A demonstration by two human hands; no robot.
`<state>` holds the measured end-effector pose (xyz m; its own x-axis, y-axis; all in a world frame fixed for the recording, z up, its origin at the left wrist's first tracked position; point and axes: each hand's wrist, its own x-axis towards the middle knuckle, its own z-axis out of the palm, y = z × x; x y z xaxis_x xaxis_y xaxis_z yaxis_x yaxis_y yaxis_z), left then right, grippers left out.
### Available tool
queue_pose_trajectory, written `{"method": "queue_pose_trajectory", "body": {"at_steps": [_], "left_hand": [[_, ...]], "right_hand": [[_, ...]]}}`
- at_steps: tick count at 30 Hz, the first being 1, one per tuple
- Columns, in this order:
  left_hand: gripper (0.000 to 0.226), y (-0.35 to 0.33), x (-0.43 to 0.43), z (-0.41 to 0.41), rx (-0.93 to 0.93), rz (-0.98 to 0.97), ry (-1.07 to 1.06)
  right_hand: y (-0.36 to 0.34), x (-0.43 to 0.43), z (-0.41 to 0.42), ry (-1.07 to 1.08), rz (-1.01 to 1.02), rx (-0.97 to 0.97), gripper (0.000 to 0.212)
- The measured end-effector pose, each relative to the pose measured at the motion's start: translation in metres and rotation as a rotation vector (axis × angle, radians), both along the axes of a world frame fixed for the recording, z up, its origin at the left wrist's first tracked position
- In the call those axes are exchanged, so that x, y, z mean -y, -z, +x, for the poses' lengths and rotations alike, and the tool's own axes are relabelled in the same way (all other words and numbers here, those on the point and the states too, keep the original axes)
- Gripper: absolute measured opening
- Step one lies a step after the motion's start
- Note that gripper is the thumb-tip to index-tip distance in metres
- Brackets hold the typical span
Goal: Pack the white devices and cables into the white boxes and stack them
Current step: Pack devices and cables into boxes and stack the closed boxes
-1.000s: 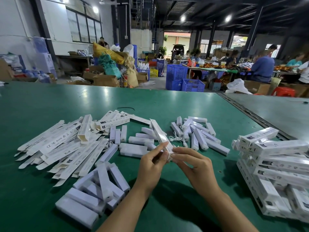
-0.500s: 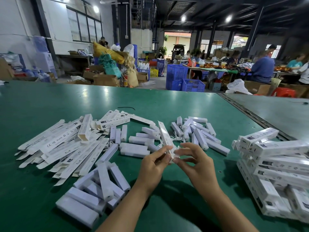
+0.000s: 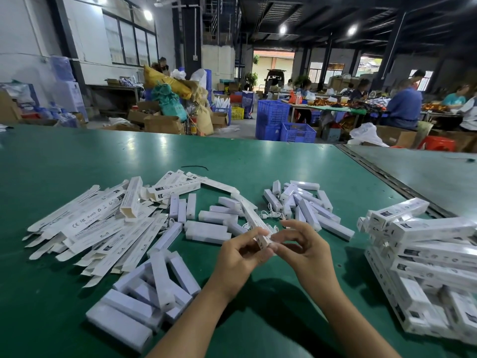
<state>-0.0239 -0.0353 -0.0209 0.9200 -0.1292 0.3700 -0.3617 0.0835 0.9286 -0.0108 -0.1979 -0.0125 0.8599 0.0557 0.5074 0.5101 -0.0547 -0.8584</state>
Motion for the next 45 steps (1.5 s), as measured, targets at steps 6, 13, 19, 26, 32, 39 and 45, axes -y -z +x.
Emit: {"method": "queue_pose_trajectory", "body": {"at_steps": [6,13,19,26,32,39,45], "left_hand": [[0.030,-0.009,-0.002,-0.001,-0.168,-0.459,0.184],[0.039,-0.016,-0.012,0.004,-0.278,-0.701,0.071],[0.050,-0.004,0.000,0.003,-0.191,-0.262,-0.178],[0.017,0.006,0.007,0.009,-0.302,-0.251,-0.324],[0.013,0.002,-0.007,0.015,-0.266,-0.432,-0.505],[0.024,-0.003,-0.015,0.018,-0.269,-0.644,-0.614],[0.026,-0.007,-0.021,0.019,-0.246,-0.712,-0.666]], "right_hand": [[0.001,0.011,0.008,0.062,-0.111,-0.006,0.036],[0.004,0.016,0.013,0.218,-0.437,0.043,0.031],[0.003,-0.002,0.006,0.062,-0.527,0.022,0.026],[0.007,-0.019,0.011,0.127,-0.783,0.109,0.025],[0.008,-0.031,0.016,0.322,-0.426,-0.073,0.021],[0.012,-0.044,0.032,0.368,-1.108,-0.211,0.037],[0.018,-0.049,0.031,0.425,-0.965,-0.175,0.021]]}}
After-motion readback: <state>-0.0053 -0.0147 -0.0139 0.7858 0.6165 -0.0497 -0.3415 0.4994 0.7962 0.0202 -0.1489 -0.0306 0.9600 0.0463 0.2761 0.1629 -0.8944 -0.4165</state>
